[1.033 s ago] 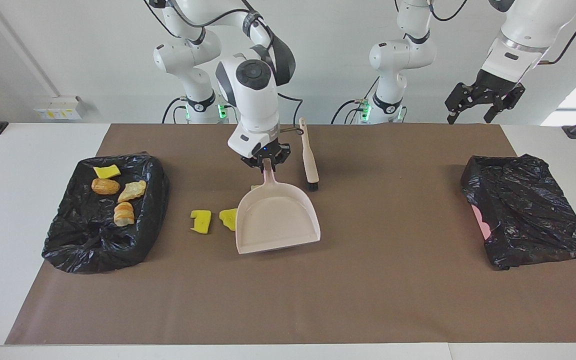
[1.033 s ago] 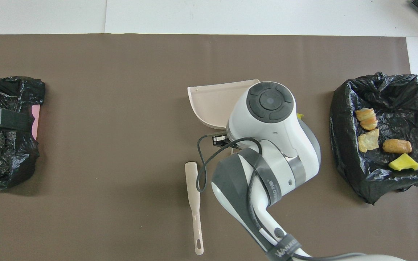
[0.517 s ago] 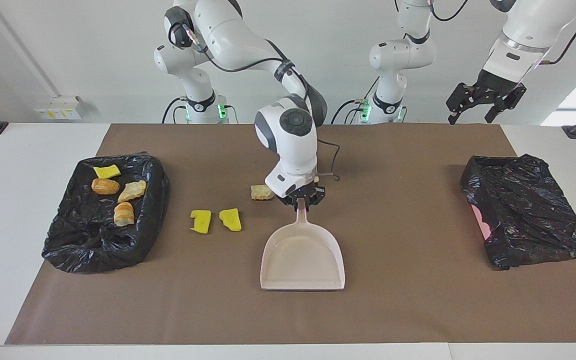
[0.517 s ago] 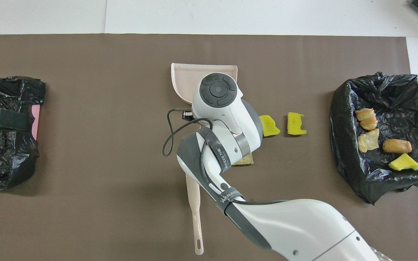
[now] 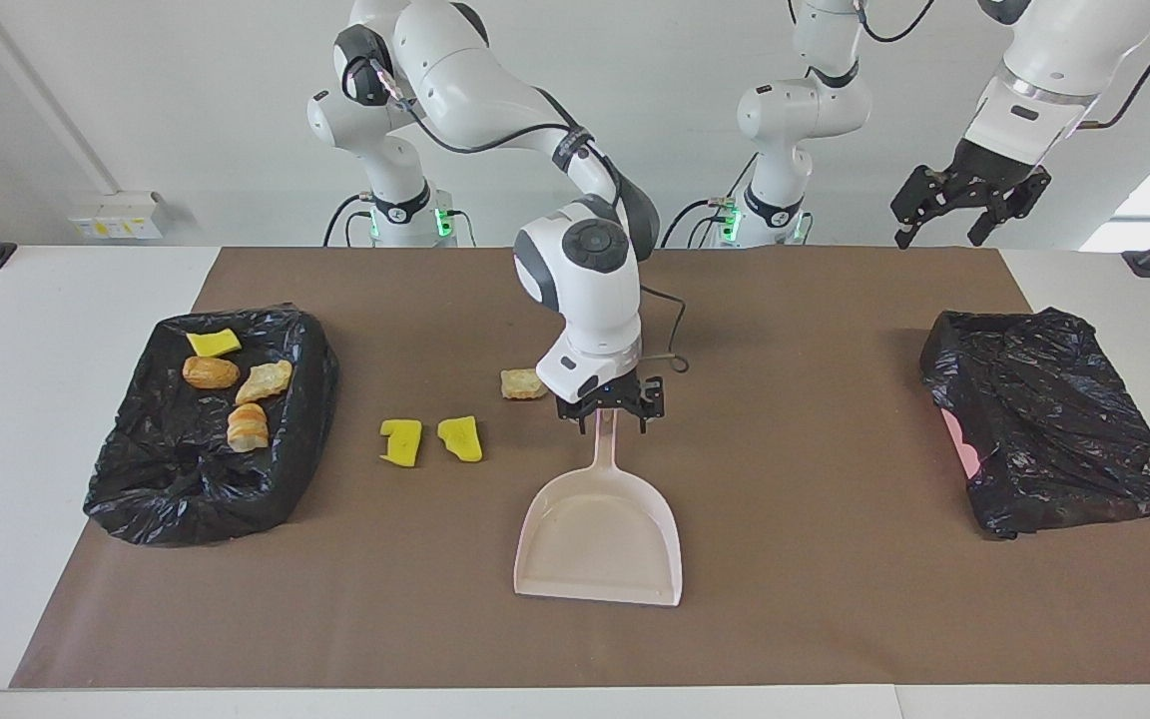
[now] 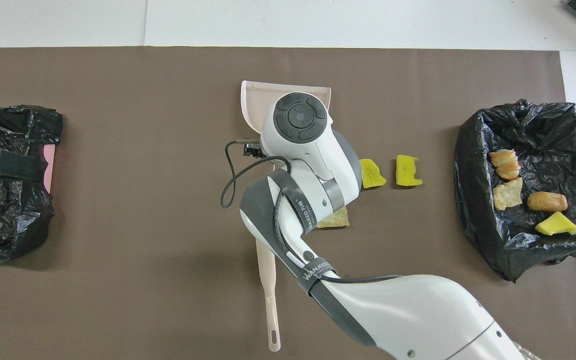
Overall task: Sweep and dump trash in bin
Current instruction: 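Bring the dustpan back and set it down on the mat with the right gripper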
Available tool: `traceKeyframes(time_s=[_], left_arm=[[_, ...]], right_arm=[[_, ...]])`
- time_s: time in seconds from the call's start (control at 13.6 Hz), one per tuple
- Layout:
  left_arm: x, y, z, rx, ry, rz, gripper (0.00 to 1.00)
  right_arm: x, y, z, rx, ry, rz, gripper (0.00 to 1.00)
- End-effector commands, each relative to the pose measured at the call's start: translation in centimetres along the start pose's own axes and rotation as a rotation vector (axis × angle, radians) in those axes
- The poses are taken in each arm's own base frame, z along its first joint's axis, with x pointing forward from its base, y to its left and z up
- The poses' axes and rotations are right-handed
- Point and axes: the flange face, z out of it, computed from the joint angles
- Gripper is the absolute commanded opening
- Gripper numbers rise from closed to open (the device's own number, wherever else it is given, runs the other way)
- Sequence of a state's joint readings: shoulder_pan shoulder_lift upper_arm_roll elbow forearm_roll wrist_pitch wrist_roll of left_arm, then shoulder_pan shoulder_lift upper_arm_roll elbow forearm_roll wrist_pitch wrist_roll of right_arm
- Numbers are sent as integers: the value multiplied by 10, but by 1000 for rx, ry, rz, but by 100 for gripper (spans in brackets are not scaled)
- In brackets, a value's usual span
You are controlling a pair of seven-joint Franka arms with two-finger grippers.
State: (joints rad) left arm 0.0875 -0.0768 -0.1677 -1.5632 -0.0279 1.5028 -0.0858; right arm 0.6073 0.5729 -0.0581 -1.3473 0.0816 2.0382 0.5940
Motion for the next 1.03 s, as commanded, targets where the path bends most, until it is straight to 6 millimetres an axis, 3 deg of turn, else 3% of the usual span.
traceKeyframes(time_s=[0.0, 0.15, 0.37, 0.59, 0.81, 0.96], left_arm=[[-1, -2, -1, -7, 0, -3, 100], [-1, -3, -1, -7, 0, -5, 100], [-1, -3, -1, -7, 0, -5, 100], [-1, -2, -1, -7, 0, -3, 100], [-1, -3, -1, -7, 0, -5, 100], [-1, -3, -1, -7, 0, -5, 100]], right_arm=[[-39, 4, -32, -10, -94, -6, 100], [-80, -5, -40, -24, -141, -30, 100], [-157, -19, -31, -52, -170, -79, 100], [-223, -15, -16, -42, -151, -83, 100], [-272, -1, 2, -52, -156, -98, 100], [-283, -4, 17, -59, -158, -84, 100]])
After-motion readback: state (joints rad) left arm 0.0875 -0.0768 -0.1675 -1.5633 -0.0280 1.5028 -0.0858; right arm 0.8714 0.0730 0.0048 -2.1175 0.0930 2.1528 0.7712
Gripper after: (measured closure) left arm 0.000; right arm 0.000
